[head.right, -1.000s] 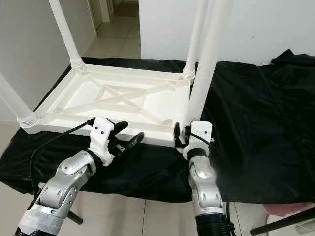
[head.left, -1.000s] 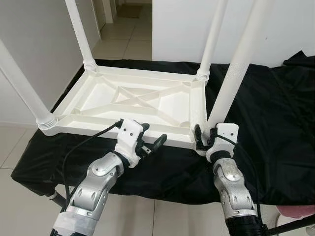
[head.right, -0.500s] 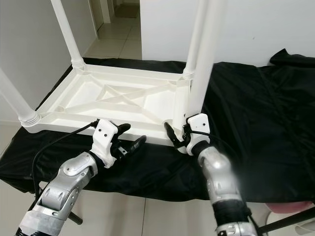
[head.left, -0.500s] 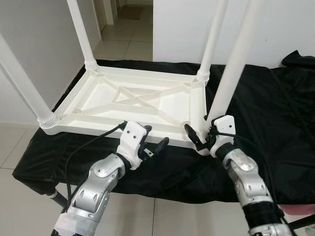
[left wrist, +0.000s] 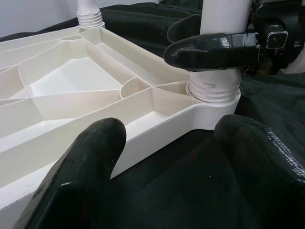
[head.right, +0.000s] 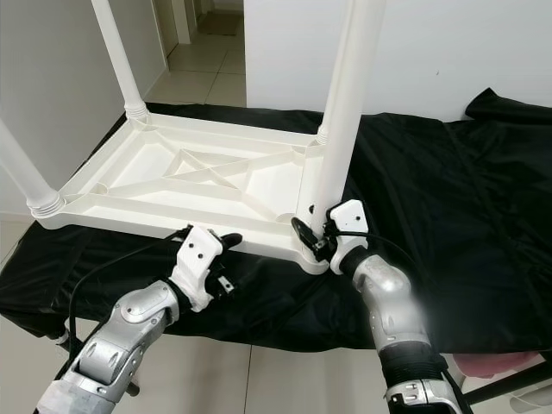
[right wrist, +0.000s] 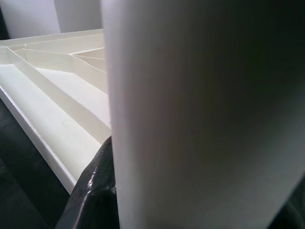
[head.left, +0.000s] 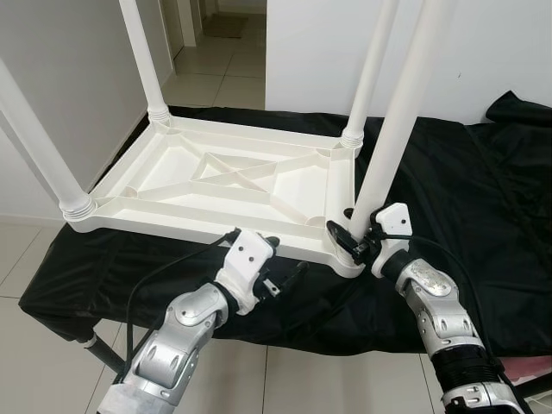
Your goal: Building children table
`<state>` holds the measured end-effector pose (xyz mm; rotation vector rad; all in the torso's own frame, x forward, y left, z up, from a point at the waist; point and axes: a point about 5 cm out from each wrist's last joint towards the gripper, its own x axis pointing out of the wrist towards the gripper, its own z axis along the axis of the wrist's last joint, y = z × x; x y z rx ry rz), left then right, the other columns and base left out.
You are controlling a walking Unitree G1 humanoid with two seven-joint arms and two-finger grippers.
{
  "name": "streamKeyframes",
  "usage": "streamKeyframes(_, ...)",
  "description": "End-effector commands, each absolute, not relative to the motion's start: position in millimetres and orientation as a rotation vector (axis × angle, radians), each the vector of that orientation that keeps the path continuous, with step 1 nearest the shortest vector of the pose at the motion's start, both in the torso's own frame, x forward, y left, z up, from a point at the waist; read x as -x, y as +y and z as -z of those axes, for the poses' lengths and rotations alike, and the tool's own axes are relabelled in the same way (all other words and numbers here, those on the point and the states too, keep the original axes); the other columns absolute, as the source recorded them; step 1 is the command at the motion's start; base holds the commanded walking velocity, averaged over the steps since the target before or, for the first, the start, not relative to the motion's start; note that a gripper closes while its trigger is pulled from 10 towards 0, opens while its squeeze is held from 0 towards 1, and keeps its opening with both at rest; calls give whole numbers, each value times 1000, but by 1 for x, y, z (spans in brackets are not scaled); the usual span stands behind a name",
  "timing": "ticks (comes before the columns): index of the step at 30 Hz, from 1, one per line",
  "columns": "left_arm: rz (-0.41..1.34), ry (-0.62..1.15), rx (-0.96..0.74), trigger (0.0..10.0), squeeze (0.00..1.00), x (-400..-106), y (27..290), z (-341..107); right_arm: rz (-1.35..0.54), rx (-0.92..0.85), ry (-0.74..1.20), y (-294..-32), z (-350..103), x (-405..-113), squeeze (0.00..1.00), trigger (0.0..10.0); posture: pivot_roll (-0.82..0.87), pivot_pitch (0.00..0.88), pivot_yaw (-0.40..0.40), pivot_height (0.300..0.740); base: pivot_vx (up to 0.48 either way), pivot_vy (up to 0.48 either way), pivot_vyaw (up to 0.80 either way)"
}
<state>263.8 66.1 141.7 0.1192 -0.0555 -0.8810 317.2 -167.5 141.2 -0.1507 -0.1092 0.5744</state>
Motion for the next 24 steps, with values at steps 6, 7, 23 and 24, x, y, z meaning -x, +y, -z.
streamKeyframes(6, 888, -52, -138, 10000, 0, -262, 68, -141, -553, 124, -83, -165, -132, -313, 0, 10000, 37, 7, 8, 740, 0, 0, 0)
streamKeyframes(7, 888, -52, -138, 10000, 0, -262, 68, -141, -553, 124, -83, -165, -132, -313, 0, 10000, 37, 7, 8, 740, 0, 0, 0)
streamKeyframes(23, 882, -55, -140, 10000, 0, -261, 69, -142, -93, -42, -94, -146, -134, -301, 0, 10000, 48, 15, -1, 740, 0, 0, 0)
streamKeyframes(24, 882, -55, -140, 10000, 0, -261, 69, -142, -93, -42, -94, -146, -134, -301, 0, 10000, 48, 15, -1, 740, 0, 0, 0)
